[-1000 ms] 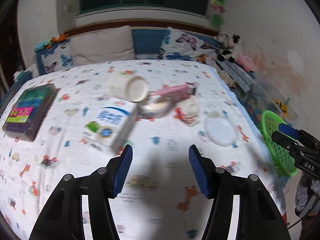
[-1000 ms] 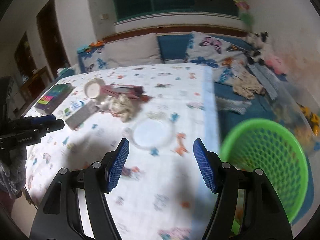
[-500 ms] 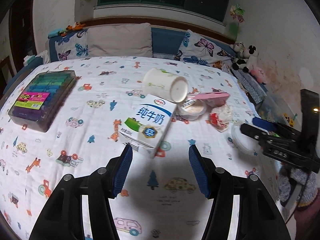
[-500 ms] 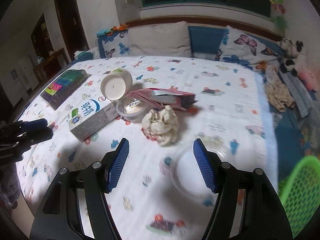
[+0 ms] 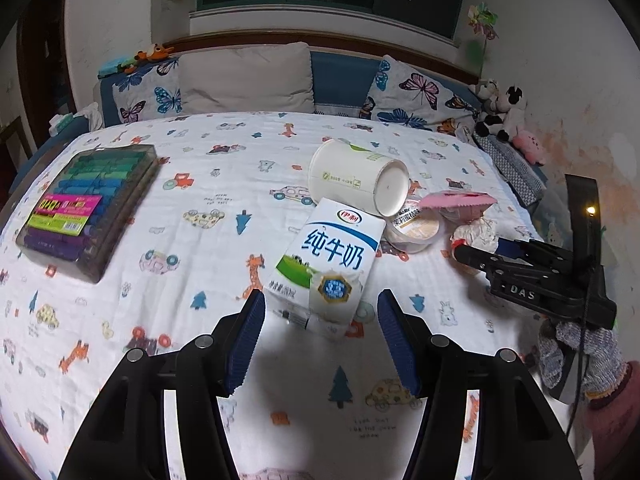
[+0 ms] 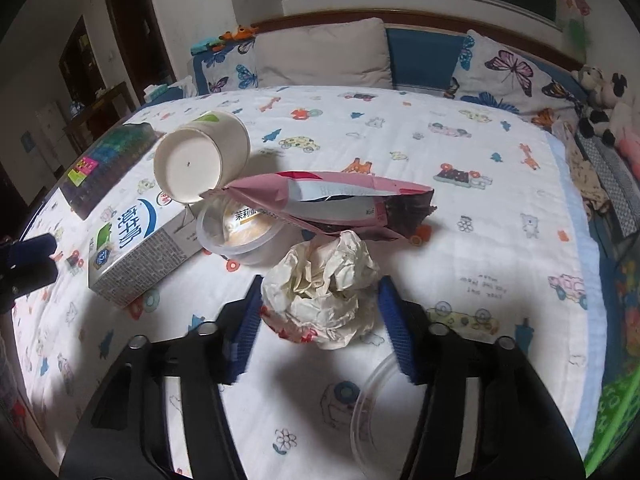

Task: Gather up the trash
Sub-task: 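Grasp the white milk carton with the left tool while the right tool grasps the crumpled paper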

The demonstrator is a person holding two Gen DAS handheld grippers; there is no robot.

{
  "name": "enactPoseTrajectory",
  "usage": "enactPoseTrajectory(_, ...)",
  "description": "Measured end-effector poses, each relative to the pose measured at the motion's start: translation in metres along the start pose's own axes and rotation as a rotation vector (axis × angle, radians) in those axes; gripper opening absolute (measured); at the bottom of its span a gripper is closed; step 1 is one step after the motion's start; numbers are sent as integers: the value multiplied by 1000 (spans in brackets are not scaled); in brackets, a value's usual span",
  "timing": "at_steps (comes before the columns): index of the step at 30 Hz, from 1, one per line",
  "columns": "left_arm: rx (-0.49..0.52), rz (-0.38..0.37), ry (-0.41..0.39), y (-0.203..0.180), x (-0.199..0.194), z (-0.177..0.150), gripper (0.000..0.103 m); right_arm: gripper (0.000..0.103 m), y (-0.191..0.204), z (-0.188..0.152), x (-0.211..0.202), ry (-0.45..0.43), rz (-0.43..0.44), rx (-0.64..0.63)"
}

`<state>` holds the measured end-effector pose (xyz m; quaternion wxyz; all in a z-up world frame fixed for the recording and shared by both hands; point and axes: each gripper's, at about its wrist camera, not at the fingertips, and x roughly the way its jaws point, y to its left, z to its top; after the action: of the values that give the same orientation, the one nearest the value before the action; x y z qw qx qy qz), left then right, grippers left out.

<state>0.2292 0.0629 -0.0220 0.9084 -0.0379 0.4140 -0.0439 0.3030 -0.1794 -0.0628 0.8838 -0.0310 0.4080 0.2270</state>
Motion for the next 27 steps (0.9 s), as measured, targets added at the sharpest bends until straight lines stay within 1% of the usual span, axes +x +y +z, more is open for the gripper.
enactPoseTrajectory(2,12,14,2,-2,6,5,66,51,1,-1,-2,-3,2,-4)
enactPoseTrajectory(4,38,5,5,-6,13,10,67,51,2,-2,-7,-12,6,-6)
enactPoseTrajectory(5,52,9,7,-8,16,12,70,51,3,-3,-10,-17,6,-8)
enactPoseTrajectory(7,74,28,15,-12,26,18,71,51,4,-4,-16,-23,10,-9)
enactPoseTrajectory(12,115,49,56,-17,48,26,77,51,7,-13,-41,-47,13,-18)
enactPoseTrajectory(15,143,62,74,-22,60,28,79,51,5,-18,-55,-59,11,-13)
enactPoseTrajectory(20,156,80,105,-26,76,28,79,51,3,-29,-74,-73,4,5)
enactPoseTrajectory(23,145,95,117,-23,82,26,73,51,1,-36,-84,-81,-4,16)
enactPoseTrajectory(27,155,105,101,-25,79,25,69,51,-4,-45,-97,-94,-10,36)
